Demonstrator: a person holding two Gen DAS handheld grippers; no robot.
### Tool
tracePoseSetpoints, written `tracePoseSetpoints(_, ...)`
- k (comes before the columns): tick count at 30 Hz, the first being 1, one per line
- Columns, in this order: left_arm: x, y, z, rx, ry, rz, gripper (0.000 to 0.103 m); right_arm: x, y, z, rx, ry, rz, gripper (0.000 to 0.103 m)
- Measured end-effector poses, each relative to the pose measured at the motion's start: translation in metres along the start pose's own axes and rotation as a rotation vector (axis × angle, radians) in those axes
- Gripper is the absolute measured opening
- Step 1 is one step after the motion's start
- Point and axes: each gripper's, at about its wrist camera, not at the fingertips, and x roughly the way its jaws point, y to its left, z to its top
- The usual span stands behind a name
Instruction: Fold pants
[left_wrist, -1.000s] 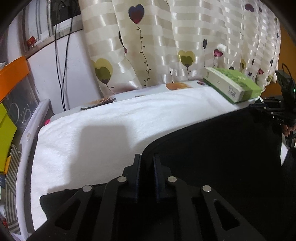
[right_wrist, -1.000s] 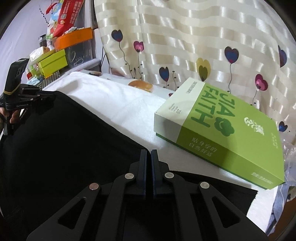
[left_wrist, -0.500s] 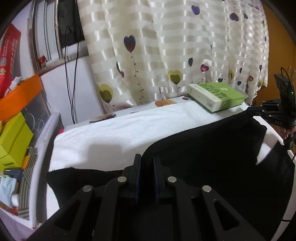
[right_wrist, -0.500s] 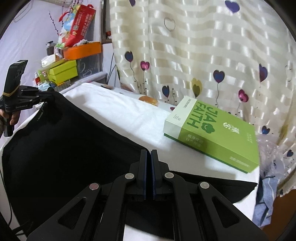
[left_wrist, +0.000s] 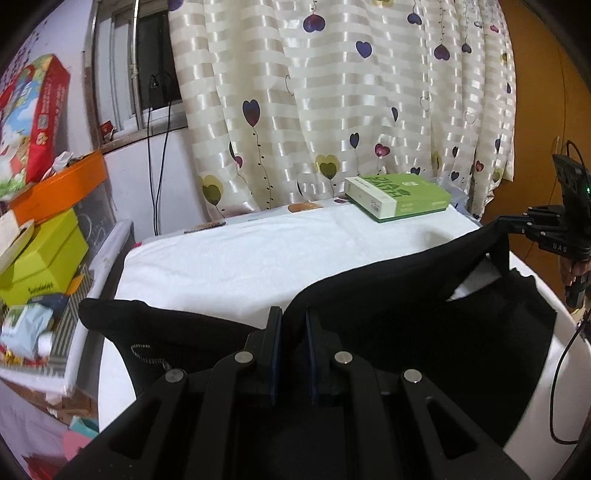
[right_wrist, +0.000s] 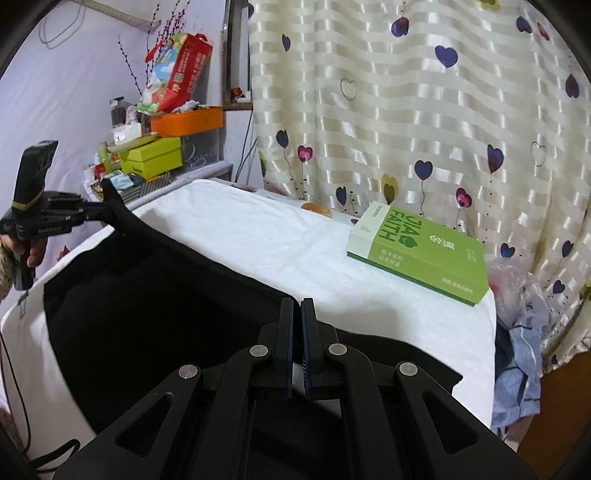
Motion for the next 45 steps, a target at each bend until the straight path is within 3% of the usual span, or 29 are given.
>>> tracePoseSetpoints(9, -0.047, -0.026, -0.036, -0.007, -0.035, 0.013, 0.013, -0.047, 0.028, -0.028, 0.004, -0.036, 0.0, 0.004)
tracePoseSetpoints(17, -0.067, -0.047, -0.08, -0.005, -0.001, 0.01, 0.013, -0.067, 0.046, -0.068, 0.03, -0.018, 0.001, 0.004)
tracePoseSetpoints(35, -0.069, -0.08, -0.146, 0.018, 0.122, -0.014, 0.013, -0.064, 0.056, -0.129, 0.114, 0.125, 0.027, 0.002)
tracePoseSetpoints(45, -0.073, -0.082, -0.162, -0.005, 0.156, -0.012, 0.013, -0.061, 0.044, -0.149, 0.193, 0.171, 0.009, 0.001)
